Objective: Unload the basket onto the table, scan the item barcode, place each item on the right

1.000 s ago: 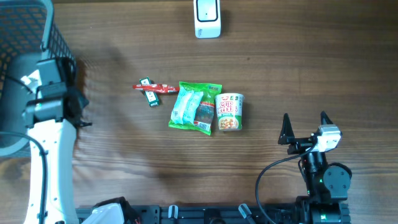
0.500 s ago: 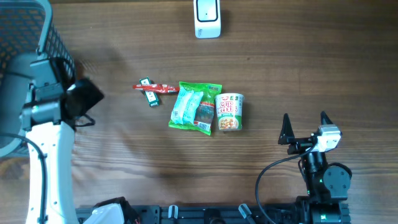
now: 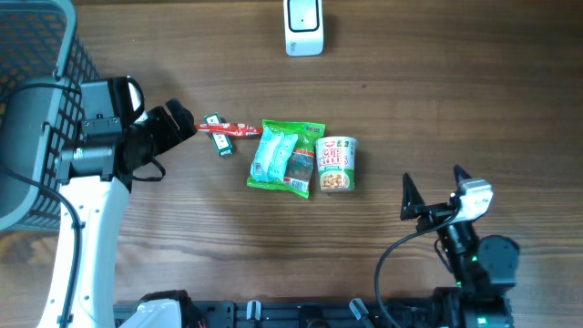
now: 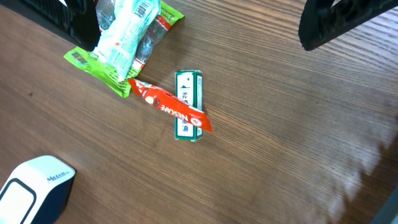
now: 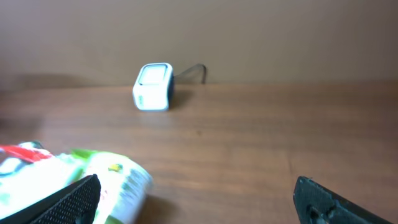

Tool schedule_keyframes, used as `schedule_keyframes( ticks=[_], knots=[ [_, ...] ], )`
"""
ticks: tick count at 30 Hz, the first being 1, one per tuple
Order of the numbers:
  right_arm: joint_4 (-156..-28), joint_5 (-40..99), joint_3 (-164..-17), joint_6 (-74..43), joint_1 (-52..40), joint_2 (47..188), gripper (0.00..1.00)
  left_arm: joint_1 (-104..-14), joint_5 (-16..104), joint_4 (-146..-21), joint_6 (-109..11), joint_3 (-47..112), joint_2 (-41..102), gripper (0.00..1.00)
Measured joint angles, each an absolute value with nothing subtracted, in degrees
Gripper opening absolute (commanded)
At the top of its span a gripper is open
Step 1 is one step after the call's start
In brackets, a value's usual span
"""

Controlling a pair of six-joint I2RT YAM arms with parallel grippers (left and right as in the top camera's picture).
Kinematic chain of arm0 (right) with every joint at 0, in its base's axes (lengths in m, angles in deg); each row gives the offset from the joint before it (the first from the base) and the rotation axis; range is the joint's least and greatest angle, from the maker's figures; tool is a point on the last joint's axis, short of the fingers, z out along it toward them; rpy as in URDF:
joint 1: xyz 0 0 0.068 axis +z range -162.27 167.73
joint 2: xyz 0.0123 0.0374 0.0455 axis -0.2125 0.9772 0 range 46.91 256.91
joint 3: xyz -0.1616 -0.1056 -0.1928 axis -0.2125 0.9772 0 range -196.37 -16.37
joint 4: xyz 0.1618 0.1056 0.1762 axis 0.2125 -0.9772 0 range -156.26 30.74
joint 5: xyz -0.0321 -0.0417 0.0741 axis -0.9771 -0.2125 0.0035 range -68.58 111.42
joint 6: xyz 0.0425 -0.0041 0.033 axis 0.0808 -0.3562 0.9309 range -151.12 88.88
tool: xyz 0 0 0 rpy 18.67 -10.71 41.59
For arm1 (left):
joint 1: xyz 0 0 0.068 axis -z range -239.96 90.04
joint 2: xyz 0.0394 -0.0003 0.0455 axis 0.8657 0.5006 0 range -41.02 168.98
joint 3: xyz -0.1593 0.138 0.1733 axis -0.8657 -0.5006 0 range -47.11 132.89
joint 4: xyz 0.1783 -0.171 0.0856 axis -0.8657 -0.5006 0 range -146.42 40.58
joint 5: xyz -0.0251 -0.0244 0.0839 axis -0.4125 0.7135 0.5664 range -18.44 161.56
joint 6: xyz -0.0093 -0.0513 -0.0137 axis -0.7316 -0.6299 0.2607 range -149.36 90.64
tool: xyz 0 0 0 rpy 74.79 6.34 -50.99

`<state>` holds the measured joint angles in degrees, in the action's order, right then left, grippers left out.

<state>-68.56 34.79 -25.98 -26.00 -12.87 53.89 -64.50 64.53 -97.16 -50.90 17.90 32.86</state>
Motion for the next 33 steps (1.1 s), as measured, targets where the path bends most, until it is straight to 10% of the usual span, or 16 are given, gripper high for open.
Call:
schedule_keyframes(
  ticks=[14,16,21,33],
  knots=[
    [-119.25,47.64,-88.33,-24.81,-12.87,110.26,0.95,-64.50,64.16,-97.14,-50.90,17.88,33.02,1.00],
    [-121.91,48.34,-90.58,-23.87,-12.87,115.16,0.83,-64.50,64.16,-97.14,-50.92,17.88,33.02,1.00],
    [-124.43,49.30,-91.13,-23.31,-11.39,127.05,0.99,-64.50,64.16,-97.14,-50.90,17.88,33.02,1.00],
    [-120.19,46.83,-91.13,-23.90,1.97,142.00,1.00,-64.50,64.16,-97.12,-50.90,17.88,33.02,1.00]
  ],
)
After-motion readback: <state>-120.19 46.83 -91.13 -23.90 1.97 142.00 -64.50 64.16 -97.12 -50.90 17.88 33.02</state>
